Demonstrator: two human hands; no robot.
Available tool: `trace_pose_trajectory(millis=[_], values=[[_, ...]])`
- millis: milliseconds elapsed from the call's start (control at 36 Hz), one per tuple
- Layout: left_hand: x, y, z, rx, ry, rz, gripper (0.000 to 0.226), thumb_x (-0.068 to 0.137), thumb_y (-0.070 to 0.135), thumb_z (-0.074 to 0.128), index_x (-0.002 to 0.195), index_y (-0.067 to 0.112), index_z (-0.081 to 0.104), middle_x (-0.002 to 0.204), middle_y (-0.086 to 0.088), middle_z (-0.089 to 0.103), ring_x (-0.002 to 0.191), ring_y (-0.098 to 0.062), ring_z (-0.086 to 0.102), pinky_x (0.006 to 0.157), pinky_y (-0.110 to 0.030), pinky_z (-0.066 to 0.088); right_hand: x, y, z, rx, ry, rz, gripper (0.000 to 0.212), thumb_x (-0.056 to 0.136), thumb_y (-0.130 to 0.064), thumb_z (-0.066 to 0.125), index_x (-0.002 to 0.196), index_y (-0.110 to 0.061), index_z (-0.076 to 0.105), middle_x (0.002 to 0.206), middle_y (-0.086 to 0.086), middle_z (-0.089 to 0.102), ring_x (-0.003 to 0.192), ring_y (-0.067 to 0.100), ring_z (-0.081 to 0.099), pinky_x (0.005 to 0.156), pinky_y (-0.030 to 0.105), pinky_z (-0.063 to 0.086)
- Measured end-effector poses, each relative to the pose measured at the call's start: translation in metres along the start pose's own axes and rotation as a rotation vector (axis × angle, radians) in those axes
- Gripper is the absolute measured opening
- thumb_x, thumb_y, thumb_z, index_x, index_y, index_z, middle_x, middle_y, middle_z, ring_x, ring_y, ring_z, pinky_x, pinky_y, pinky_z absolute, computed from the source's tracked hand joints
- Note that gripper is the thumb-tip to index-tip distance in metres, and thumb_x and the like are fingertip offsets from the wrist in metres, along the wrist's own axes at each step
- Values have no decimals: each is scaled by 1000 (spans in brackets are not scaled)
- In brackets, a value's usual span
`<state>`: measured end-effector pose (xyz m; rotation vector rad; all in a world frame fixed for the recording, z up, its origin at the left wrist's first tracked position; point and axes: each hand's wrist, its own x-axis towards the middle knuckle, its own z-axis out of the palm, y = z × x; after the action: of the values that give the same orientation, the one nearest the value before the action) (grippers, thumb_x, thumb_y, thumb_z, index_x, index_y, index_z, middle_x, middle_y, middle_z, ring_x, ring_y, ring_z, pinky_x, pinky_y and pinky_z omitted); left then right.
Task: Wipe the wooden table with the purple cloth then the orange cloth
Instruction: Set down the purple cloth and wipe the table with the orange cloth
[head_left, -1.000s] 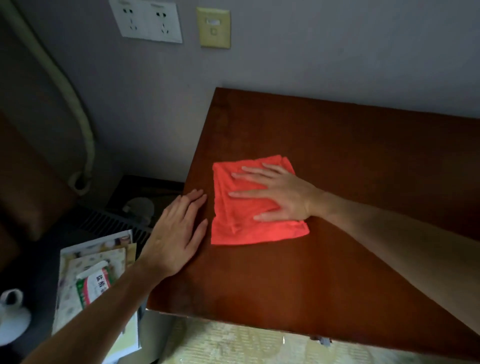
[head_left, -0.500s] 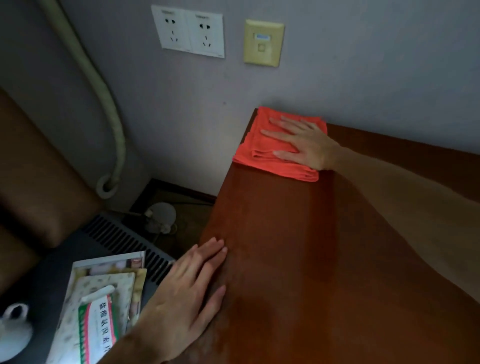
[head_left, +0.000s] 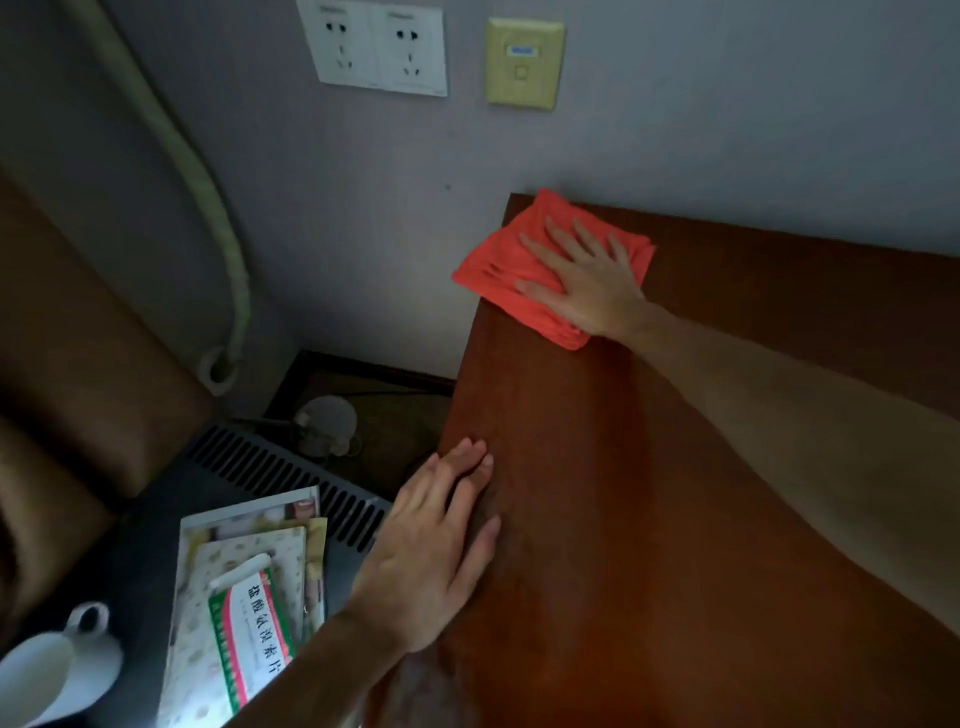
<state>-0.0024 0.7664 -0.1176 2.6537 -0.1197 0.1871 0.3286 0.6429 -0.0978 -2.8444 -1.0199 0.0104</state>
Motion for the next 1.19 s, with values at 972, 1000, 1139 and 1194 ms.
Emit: trace_pose_trajectory(millis=[972, 1000, 1139, 1194], values=[[-1, -13, -57, -379, -221, -421, 38, 83, 25, 82, 111, 4, 68, 101, -14, 56, 95, -35, 64, 91, -36, 50, -293, -164, -33, 328, -145, 475, 76, 89, -62, 65, 152, -25, 45, 144, -1, 49, 131, 26, 45, 102, 43, 39], [-1, -11, -60, -363, -231, -421, 35, 85, 25, 80, 110, 4, 67, 100, -13, 53, 96, -35, 62, 89, -32, 47, -292, -164, -33, 340, -143, 490, 72, 89, -60, 66, 149, -24, 49, 138, 2, 51, 127, 28, 47, 100, 43, 39], [7, 1, -91, -384, -275, -344, 15, 91, 14, 72, 98, 14, 58, 91, -8, 64, 96, -30, 66, 73, -23, 37, -278, -159, -51, 297, -272, 433, 49, 91, -56, 67, 128, -23, 66, 126, 6, 52, 118, 30, 49, 102, 36, 37], [14, 9, -112, -402, -222, -300, 18, 91, 14, 72, 96, 18, 55, 85, -4, 65, 90, -26, 67, 71, -25, 39, -274, -151, -72, 427, -178, 411, 40, 87, -47, 77, 114, -18, 71, 122, 7, 51, 113, 30, 52, 100, 33, 37]])
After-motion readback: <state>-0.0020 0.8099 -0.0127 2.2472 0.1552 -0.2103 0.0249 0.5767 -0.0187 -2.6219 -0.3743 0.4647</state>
